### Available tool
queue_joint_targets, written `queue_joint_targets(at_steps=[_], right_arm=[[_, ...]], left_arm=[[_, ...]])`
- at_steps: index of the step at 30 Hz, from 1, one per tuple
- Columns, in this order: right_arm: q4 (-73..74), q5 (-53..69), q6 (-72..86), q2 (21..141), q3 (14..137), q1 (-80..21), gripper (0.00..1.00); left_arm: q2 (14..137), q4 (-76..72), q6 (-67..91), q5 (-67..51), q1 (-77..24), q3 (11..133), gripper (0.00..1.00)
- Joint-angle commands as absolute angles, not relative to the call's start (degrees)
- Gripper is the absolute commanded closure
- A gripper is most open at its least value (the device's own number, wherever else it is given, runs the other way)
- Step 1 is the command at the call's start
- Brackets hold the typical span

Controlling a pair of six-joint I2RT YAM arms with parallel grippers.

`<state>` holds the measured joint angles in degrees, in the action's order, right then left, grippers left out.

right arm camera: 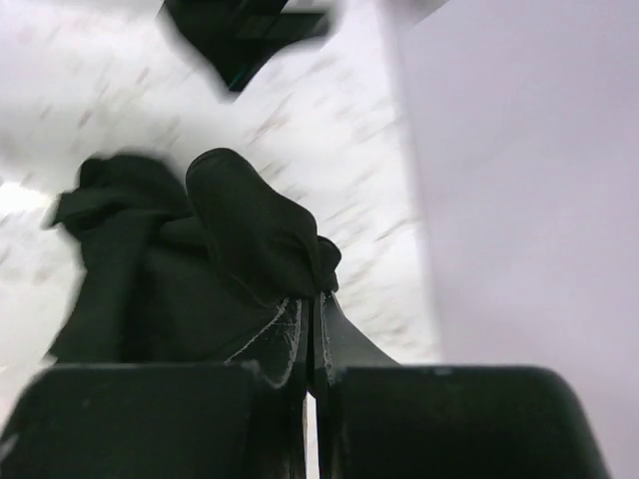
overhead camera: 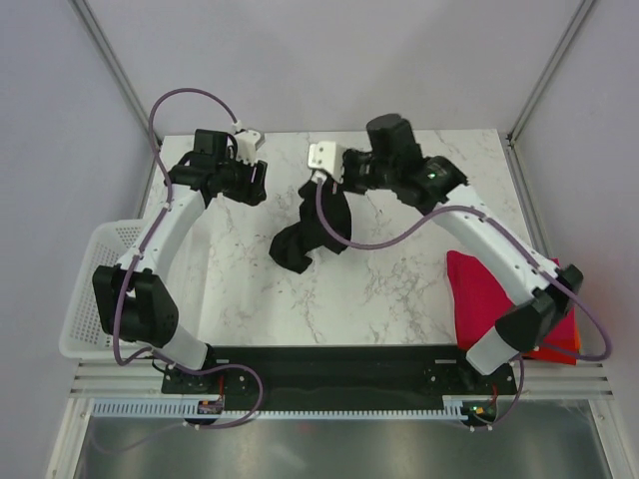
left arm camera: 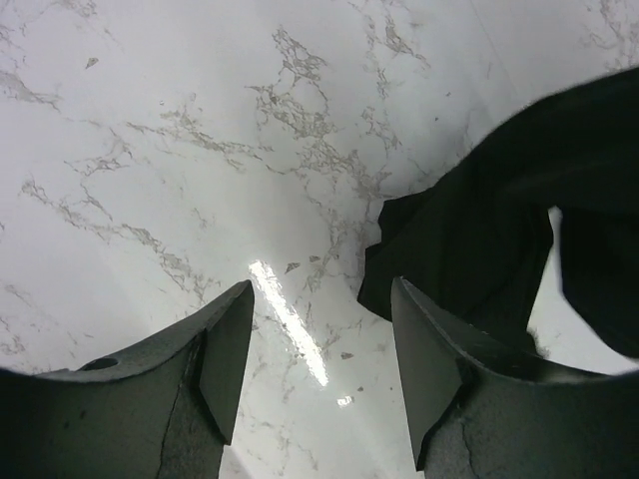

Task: Fold and stack the t-shirts
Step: Flatten the tshirt out

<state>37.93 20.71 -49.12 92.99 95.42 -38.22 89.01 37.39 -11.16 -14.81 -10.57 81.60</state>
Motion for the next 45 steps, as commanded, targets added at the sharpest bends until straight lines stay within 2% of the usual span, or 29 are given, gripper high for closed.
queue_joint_targets(at_steps=[1,7,15,24,30,45], right_arm=[[34.5,19.6,-46.0,88.2,106.1,-38.6,1.0],[30.2,16.2,-45.1,92.6,116.0,-38.7,1.0],[26.9,13.2,-43.9,96.1,104.9,-35.5,1.0],[27.5,12.5,-40.6,102.0,99.6,-27.3,1.0],[28.8,10.7,-39.4,103.2,99.1,-26.5,1.0],[30.6,10.1,-36.4,102.7,96.3,-25.1,1.0]], left_arm=[[89.6,34.7,-14.8,-13.0,-10.1,83.6,0.36],[89.5,34.2,-15.5,-12.7,-10.2,84.1,0.36],[87.7,31.8,-13.5,-15.3,-10.3,77.9,0.36],[86.7,30.3,-15.8,-19.6,-12.8,66.5,0.4],[91.7,30.6,-16.1,-18.9,-14.1,66.2,0.43],[95.7,34.9,-16.5,-23.0,-17.3,66.7,0.44]])
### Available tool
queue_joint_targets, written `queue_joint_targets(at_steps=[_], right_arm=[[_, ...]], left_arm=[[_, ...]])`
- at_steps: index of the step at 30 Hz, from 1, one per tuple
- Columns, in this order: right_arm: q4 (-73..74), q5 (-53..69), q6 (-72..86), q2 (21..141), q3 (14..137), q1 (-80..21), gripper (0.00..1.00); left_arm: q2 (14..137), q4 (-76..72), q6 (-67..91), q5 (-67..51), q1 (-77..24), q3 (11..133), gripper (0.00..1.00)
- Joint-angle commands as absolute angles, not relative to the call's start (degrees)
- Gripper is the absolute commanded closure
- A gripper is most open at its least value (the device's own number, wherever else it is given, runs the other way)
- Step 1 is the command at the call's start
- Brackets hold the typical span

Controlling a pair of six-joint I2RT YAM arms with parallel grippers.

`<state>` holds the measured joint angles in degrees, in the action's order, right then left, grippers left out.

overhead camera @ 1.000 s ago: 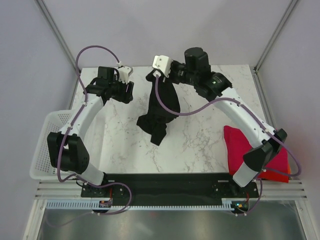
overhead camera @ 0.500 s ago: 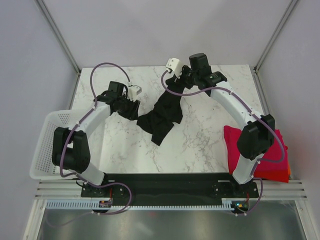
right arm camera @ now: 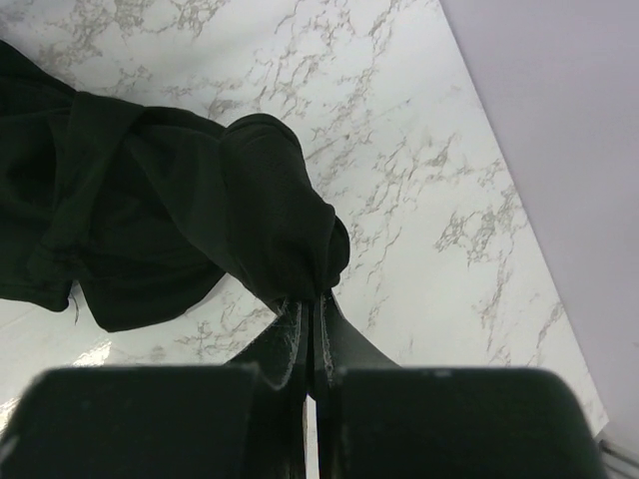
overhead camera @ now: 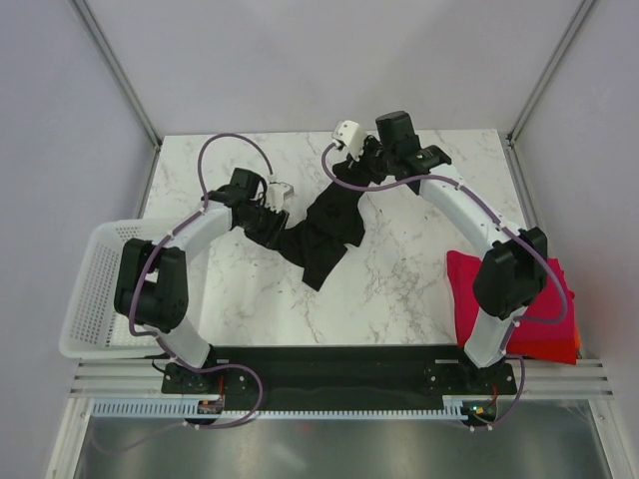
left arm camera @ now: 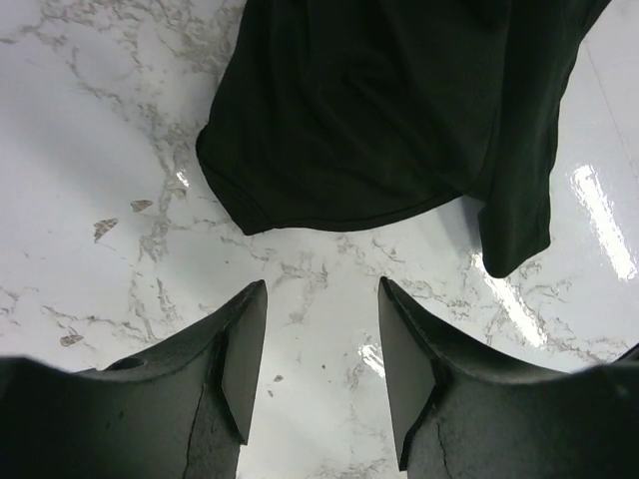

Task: Fold and stack the t-shirts
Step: Flatten the tshirt out

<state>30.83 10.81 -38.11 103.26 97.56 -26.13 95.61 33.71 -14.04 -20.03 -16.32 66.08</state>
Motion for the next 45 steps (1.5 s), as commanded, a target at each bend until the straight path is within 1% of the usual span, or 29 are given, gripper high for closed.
queue_joint_targets(at_steps=[1,4,6,7,8,9,13,18,23,24,25,27,28,29,30,31,34,35,39,42,45], right_arm=[[30.7,10.2,-36.2,102.6,96.0,-24.7,1.0],[30.7,10.6,-35.3,102.3,95.2,-24.0,1.0],[30.7,10.9,-35.3,102.0,94.7,-23.7,1.0],[30.7,10.9,-35.5,101.8,94.6,-23.6,1.0],[30.6,11.0,-35.5,101.7,94.1,-23.6,1.0],[30.6,10.8,-35.8,101.7,94.0,-23.6,1.0],[30.6,11.2,-35.2,102.0,93.8,-22.5,1.0],[30.1,11.9,-34.6,101.8,92.9,-22.2,1.0],[30.1,12.0,-34.6,101.3,92.1,-22.1,1.0],[30.0,12.0,-34.5,101.3,92.0,-22.1,1.0],[30.0,12.0,-34.5,101.2,91.8,-22.0,1.0],[29.8,12.0,-34.5,101.1,91.7,-21.9,1.0],[29.8,12.0,-34.5,101.0,91.5,-21.9,1.0],[29.8,12.0,-34.4,100.9,91.4,-21.8,1.0],[29.7,12.0,-34.4,100.8,91.3,-21.8,1.0],[29.8,11.8,-34.4,100.5,91.2,-21.6,1.0],[29.8,11.7,-33.6,99.1,91.9,-21.4,1.0],[29.8,12.0,-33.2,98.6,92.3,-21.4,1.0],[29.2,12.2,-30.8,95.7,94.3,-21.1,1.0],[28.8,13.2,-28.0,92.9,96.1,-21.0,1.0],[28.4,14.5,-26.3,89.4,96.4,-20.9,1.0]], left_arm=[[96.2,34.9,-16.7,-22.9,-17.7,66.5,0.44],[97.9,34.9,-16.3,-22.6,-18.8,67.2,0.45],[99.4,35.4,-16.3,-24.1,-19.4,68.6,0.49],[99.7,36.4,-16.4,-24.8,-19.7,69.3,0.53],[99.9,36.7,-16.9,-25.7,-20.1,70.1,0.54],[100.0,36.9,-16.8,-25.6,-21.2,70.4,0.55],[100.9,37.2,-16.7,-25.1,-24.1,71.2,0.49],[103.3,37.6,-16.6,-23.9,-26.5,73.6,0.49],[106.9,38.1,-16.3,-23.0,-26.6,77.4,0.5],[107.6,38.2,-16.3,-22.9,-26.7,78.0,0.52],[108.6,38.5,-16.5,-23.2,-26.7,78.5,0.59],[109.3,39.1,-16.5,-23.6,-26.6,80.2,0.68],[109.5,39.7,-16.6,-23.9,-26.6,80.5,0.83],[109.2,40.1,-16.8,-24.2,-26.7,81.1,0.9],[108.6,40.3,-16.8,-24.2,-26.6,81.2,0.96],[107.6,40.4,-17.0,-24.1,-26.6,81.0,0.98],[101.2,41.3,-17.7,-23.2,-26.1,80.2,0.98],[96.5,41.6,-18.2,-22.8,-25.4,79.8,0.98],[86.1,43.4,-22.0,-20.0,-23.1,80.9,0.98],[79.3,44.8,-26.8,-17.1,-22.0,81.4,0.98],[75.1,46.2,-30.0,-13.1,-22.0,81.3,0.98]])
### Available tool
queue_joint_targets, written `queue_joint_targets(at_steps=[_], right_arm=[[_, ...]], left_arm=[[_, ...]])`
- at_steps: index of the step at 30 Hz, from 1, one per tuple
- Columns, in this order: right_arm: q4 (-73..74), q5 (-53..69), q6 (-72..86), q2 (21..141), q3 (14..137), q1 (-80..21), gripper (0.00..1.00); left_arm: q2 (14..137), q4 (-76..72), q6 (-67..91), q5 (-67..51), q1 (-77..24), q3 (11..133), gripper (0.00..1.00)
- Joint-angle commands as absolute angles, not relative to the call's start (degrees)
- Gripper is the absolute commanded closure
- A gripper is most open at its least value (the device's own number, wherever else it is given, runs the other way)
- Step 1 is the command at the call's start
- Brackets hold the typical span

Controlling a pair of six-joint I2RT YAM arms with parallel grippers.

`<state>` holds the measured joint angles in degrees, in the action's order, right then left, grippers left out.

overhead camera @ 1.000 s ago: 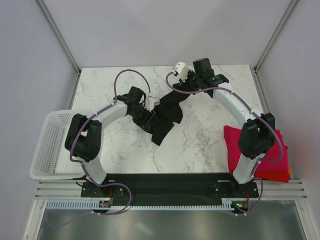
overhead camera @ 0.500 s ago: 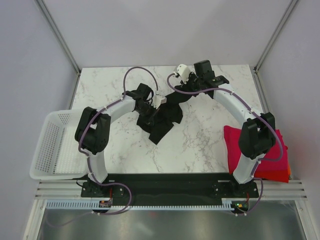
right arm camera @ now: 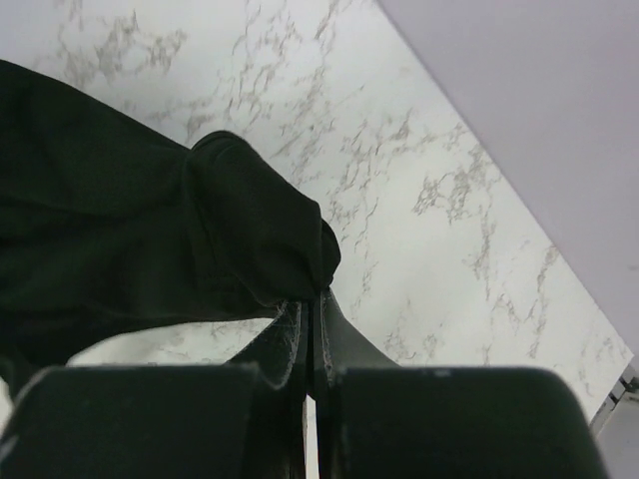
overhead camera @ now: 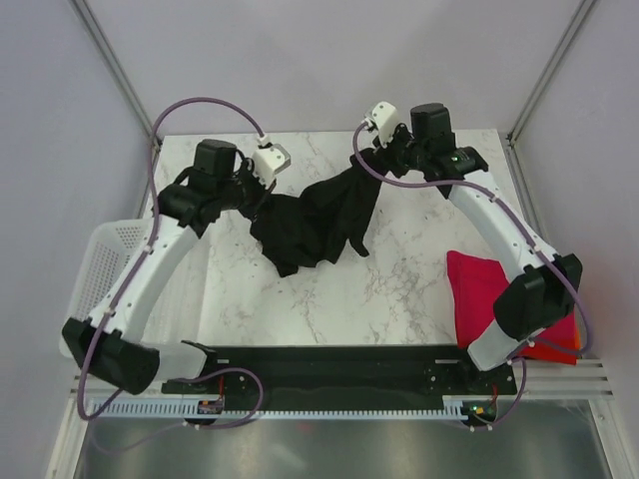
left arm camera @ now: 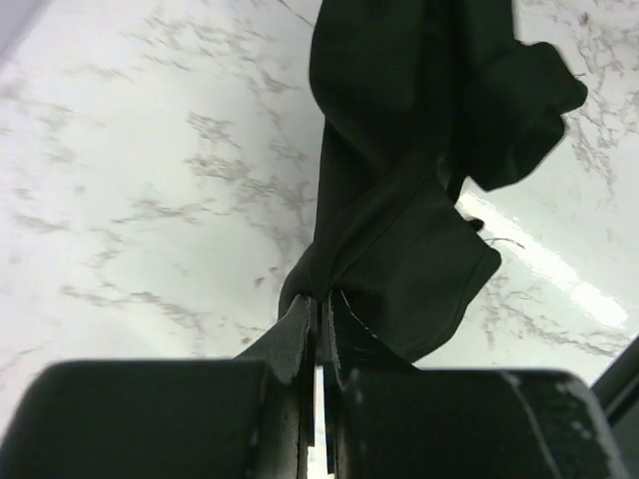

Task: Fold and stack the t-shirts
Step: Flatten the tshirt out

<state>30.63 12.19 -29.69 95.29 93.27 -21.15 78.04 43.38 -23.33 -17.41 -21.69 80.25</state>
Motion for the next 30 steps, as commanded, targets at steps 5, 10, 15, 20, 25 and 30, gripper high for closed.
queue_joint_targets(at_steps=[5,10,15,20,25,30], right_arm=[[28.6,15.1,-24.4,83.3,92.6,-20.9,1.0],[28.8,15.6,-22.6,76.4,88.1,-20.8,1.0],[33.5,18.2,-20.8,72.9,86.7,-20.8,1.0],[36.2,18.1,-19.3,70.1,84.8,-20.8,1.0],[36.2,17.6,-19.7,70.0,81.4,-20.8,1.0],[35.9,16.9,-21.1,71.8,79.4,-20.7,1.0]], left_arm=[[64.4,47.5,-31.4,-9.1,-22.0,78.7,0.98],[56.4,47.5,-32.9,-6.6,-22.0,76.4,0.98],[52.8,48.4,-35.3,-6.1,-22.0,76.3,0.98],[50.2,49.9,-35.1,-8.5,-22.0,75.8,0.98],[53.2,49.1,-32.8,-10.1,-22.0,73.5,0.98],[58.4,41.9,-29.8,-12.1,-21.9,72.9,0.98]])
